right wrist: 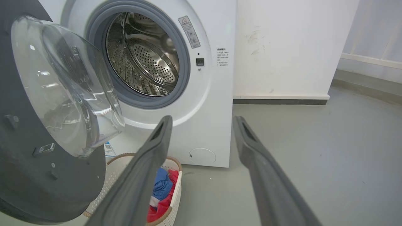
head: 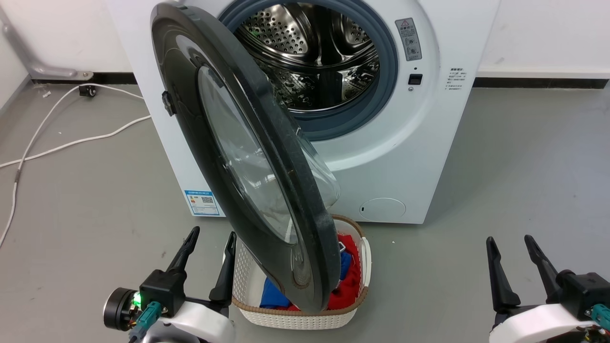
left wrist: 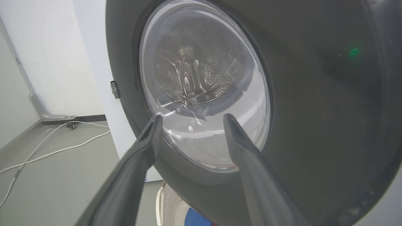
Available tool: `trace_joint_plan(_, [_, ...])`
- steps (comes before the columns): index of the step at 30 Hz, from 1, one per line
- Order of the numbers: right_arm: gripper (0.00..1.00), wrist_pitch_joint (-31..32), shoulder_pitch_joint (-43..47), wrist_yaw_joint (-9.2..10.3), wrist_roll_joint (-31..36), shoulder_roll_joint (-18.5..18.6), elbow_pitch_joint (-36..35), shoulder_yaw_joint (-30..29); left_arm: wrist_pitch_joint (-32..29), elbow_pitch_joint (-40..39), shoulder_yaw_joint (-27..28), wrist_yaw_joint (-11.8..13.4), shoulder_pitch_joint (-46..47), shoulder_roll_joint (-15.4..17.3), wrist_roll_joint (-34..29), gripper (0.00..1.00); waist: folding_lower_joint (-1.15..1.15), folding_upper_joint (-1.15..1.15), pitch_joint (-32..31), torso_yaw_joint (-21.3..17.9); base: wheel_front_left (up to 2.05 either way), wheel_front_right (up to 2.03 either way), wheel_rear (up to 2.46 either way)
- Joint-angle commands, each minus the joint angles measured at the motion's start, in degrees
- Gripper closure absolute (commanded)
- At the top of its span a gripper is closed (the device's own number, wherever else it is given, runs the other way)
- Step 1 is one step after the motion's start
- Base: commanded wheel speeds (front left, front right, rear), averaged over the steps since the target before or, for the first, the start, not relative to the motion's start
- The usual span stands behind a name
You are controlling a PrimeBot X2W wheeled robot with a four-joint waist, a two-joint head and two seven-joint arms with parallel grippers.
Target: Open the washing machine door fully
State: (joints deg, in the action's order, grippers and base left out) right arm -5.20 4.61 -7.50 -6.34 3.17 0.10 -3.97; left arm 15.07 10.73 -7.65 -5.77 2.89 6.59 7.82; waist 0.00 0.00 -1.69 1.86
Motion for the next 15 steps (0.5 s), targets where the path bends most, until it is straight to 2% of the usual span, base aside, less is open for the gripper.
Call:
trace_joint_plan(1, [0.0,-0.28,-0.2,0.01,0.43,-0.3,0.16,0.16,0.15,0.08,-0.04,0.22,0.65,0.08,-0.09,0.32,0.0,0.0,-0.06,-0.02,0.0,0.0,0.0])
trace_joint_plan(2, [0.0,-0.29,-0.16,0.01,0.5,-0.31,0.19,0.2,0.15,0.09,-0.04,0.15,0.67,0.07,-0.04,0.8,0.0,0.0,-0.08,-0.03,0.0,0.0,0.0])
trace_joint_plan(3, [0.0,-0.33,-0.13,0.01,0.67,-0.31,0.23,0.26,0.15,0.08,-0.06,0.13,0.72,0.09,-0.01,1.0,0.0,0.0,-0.1,-0.04,0.0,0.0,0.0])
trace_joint_plan(13, [0.0,-0.32,-0.38,0.01,0.99,-0.36,0.61,0.01,0.11,-1.35,0.85,0.78,2.76,0.21,0.87,1.0,0.0,0.0,-0.2,0.02,0.0,0.0,0.0])
trace_joint_plan(15, [0.0,-0.43,-0.17,0.01,0.87,-0.37,0.69,-0.32,-0.44,-4.09,1.41,1.47,4.59,0.35,0.97,1.0,0.0,0.0,-0.36,0.26,0.0,0.0,0.0])
